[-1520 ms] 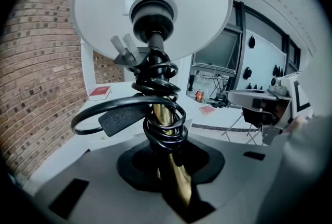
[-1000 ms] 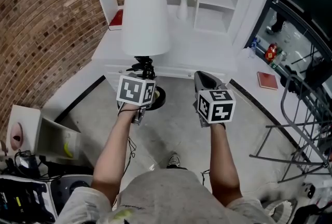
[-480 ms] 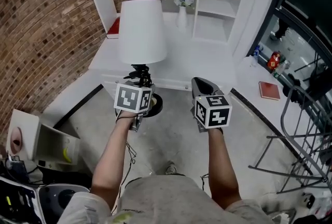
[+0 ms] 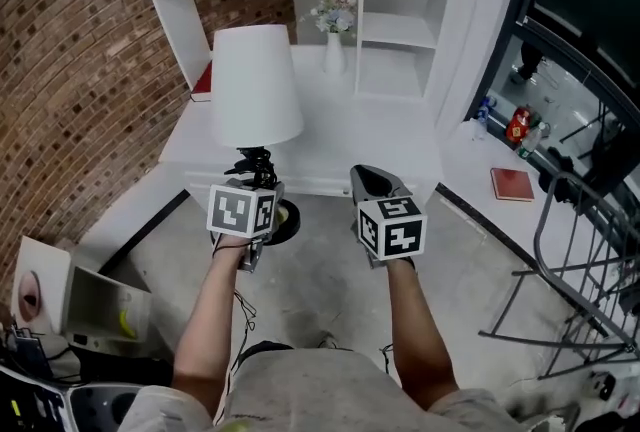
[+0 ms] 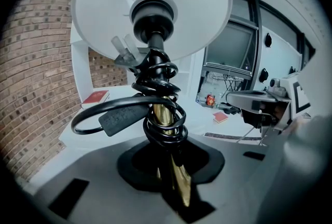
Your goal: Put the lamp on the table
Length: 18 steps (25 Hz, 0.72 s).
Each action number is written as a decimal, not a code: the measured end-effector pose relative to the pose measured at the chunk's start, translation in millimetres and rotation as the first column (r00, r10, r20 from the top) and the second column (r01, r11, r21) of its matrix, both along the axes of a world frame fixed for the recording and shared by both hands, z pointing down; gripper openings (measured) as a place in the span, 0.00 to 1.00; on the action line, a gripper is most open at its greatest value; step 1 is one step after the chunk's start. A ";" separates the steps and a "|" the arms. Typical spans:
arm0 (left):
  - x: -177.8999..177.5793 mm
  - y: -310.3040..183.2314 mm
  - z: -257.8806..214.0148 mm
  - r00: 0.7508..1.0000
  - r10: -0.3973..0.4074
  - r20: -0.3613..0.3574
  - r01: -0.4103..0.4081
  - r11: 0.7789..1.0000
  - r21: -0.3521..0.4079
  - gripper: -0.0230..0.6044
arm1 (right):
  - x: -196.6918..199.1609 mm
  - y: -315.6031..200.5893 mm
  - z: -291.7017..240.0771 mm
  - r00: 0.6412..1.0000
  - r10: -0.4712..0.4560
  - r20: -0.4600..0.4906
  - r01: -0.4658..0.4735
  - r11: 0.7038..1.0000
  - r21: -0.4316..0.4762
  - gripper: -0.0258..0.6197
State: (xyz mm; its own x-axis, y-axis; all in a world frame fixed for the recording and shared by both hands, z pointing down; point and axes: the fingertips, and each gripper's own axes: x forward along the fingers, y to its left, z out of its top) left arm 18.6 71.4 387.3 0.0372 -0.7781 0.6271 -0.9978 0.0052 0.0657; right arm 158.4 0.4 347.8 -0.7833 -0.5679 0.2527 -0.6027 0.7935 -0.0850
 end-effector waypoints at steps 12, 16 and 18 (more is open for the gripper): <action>-16.6 -39.1 1.6 1.000 0.010 -0.002 -0.010 1.000 0.011 0.17 | -11.7 -39.0 0.5 1.000 0.018 0.007 -0.018 1.000 0.011 0.05; -29.7 -56.2 4.0 1.000 0.021 -0.004 -0.021 1.000 0.020 0.17 | -25.0 -51.9 4.5 1.000 0.023 0.002 -0.023 1.000 0.017 0.05; -36.4 -66.4 6.1 1.000 0.028 -0.004 -0.028 0.999 0.025 0.17 | -31.4 -60.0 6.7 1.000 0.029 0.001 -0.029 0.999 0.019 0.05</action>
State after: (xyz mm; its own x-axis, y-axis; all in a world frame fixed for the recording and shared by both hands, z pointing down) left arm -17.8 5.0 393.4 0.0619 -0.7919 0.6075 -0.9973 -0.0244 0.0698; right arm 127.0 -59.6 354.5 -0.7665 -0.5952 0.2413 -0.6254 0.7771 -0.0701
